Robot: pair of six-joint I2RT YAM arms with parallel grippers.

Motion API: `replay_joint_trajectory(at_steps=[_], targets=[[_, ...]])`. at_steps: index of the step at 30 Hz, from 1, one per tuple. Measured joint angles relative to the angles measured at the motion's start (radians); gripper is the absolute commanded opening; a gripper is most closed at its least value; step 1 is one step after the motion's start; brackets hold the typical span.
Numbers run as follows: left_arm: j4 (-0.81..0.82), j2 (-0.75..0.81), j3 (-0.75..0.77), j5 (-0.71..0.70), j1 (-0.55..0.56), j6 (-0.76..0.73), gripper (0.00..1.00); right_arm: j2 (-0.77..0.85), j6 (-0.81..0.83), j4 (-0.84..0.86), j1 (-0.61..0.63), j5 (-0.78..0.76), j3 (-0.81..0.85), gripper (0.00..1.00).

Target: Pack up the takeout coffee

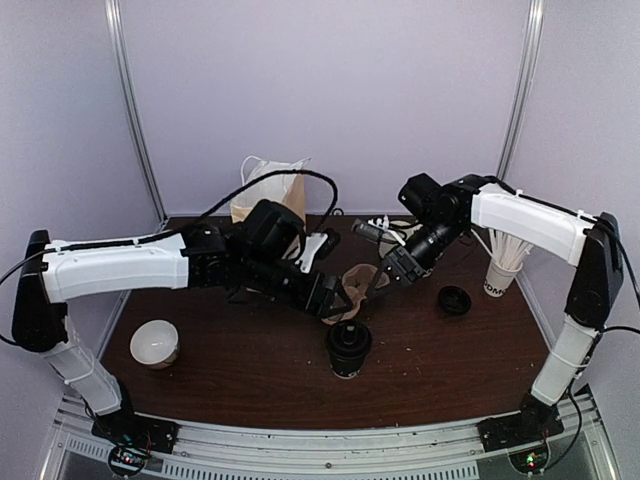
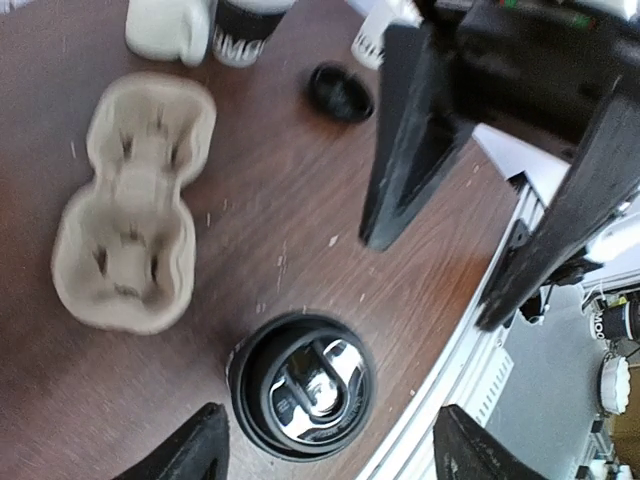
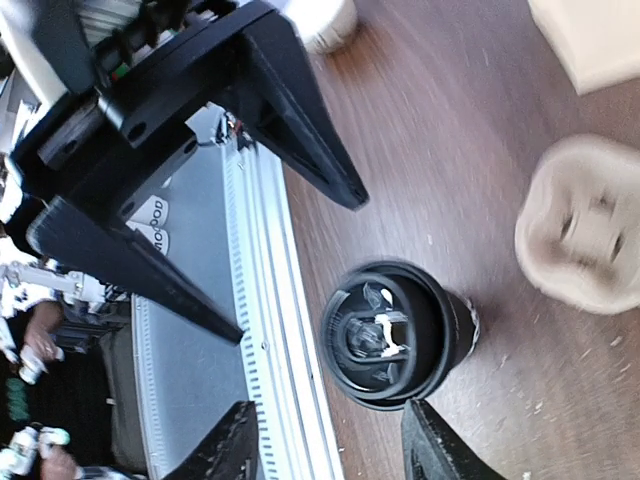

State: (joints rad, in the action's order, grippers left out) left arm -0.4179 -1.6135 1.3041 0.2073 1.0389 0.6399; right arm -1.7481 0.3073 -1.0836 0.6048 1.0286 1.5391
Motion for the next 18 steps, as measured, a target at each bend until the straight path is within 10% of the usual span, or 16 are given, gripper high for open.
replay_joint_trajectory(at_steps=[7, 18], targets=[[-0.097, 0.103, 0.143, -0.18, 0.002, -0.263, 0.97, 0.178, 0.138, -0.023, 0.017, -0.117, 0.012, 0.99], [0.014, 0.245, 0.041, -0.655, -0.037, -0.547, 0.98, 0.17, 0.425, 0.037, 0.3, -0.51, -0.044, 0.96]])
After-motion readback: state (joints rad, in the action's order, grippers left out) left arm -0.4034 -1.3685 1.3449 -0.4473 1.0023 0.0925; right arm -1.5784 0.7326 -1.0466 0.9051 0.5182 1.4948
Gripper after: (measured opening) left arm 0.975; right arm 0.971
